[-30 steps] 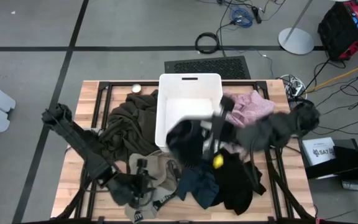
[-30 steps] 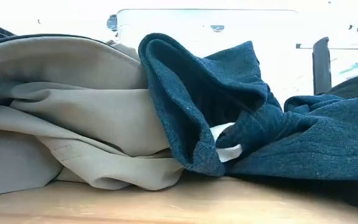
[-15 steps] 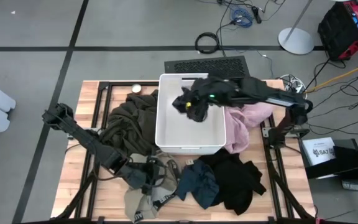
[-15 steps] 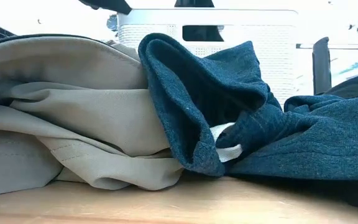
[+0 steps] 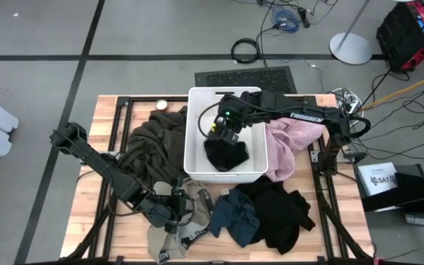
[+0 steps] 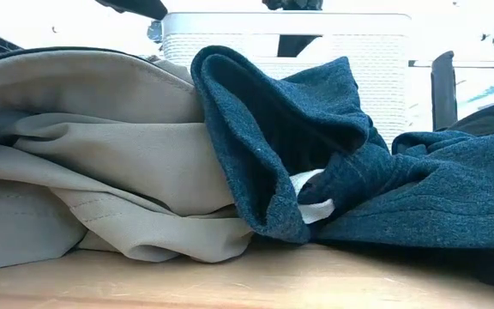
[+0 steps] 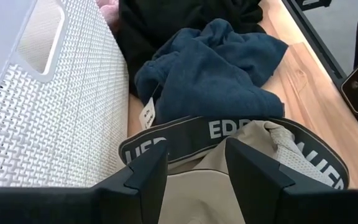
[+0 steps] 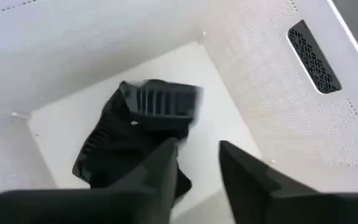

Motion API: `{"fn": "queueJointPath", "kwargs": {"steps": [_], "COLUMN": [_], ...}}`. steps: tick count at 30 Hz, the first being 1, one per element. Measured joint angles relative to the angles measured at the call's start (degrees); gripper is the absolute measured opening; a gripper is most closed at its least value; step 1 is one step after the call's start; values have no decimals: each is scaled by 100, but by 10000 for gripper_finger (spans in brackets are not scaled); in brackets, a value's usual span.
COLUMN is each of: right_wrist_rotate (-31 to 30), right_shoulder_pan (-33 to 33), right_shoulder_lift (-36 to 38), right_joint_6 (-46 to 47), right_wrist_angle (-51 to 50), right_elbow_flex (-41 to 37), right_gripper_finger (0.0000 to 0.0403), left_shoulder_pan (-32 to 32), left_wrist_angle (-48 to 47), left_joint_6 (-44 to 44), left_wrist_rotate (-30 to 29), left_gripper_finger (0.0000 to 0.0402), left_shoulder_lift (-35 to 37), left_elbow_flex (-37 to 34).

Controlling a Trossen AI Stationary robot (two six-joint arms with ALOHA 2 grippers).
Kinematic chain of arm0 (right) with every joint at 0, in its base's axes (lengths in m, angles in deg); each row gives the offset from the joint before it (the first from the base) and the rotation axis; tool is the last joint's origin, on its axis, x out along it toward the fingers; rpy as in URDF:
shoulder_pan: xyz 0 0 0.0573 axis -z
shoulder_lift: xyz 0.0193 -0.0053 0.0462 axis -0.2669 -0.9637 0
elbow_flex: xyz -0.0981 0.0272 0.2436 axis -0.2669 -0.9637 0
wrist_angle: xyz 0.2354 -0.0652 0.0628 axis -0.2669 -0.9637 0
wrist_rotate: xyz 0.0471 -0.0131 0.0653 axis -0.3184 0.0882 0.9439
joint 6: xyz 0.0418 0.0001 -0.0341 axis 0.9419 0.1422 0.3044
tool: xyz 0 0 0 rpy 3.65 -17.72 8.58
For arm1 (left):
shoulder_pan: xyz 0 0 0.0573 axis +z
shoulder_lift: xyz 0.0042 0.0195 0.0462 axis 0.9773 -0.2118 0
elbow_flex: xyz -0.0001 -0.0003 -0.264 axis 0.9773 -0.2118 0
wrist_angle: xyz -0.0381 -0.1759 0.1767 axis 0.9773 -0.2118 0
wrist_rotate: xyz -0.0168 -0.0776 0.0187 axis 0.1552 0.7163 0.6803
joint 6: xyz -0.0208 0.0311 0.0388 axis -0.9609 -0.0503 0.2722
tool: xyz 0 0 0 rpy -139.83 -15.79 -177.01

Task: Sort clothes
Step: Put the black sweater into the laundry bin

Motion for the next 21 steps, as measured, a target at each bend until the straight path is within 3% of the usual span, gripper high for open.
{"fn": "queueJointPath", "kwargs": {"steps": [5, 10, 13, 18, 21], "right_wrist_rotate": [0, 103, 718, 2275, 2376], "right_shoulder_pan": [5, -52, -172, -686, -1187], "right_shoulder_lift": [134, 198, 224, 379, 418], "right_joint_6": [-20, 381, 947, 1719, 1799], "right_wrist_angle": [-56, -998, -1700, -1682, -1734], "right_elbow_flex": [46, 606, 915, 938, 916], "right_gripper_finger": [201, 242, 250, 251, 251], "left_shoulder_pan": [0, 0, -5, -7, -14], "left_wrist_angle": [-10, -54, -86, -287, -317], "left_joint_6": [-1, -3, -43, -171, -284], "left_wrist_rotate": [0, 0, 1, 2, 2], "left_gripper_finger": [171, 171, 171, 171, 171], "left_shoulder_lift": [0, 0, 0, 0, 0], "left_elbow_flex": [0, 0, 0, 0, 0]}}
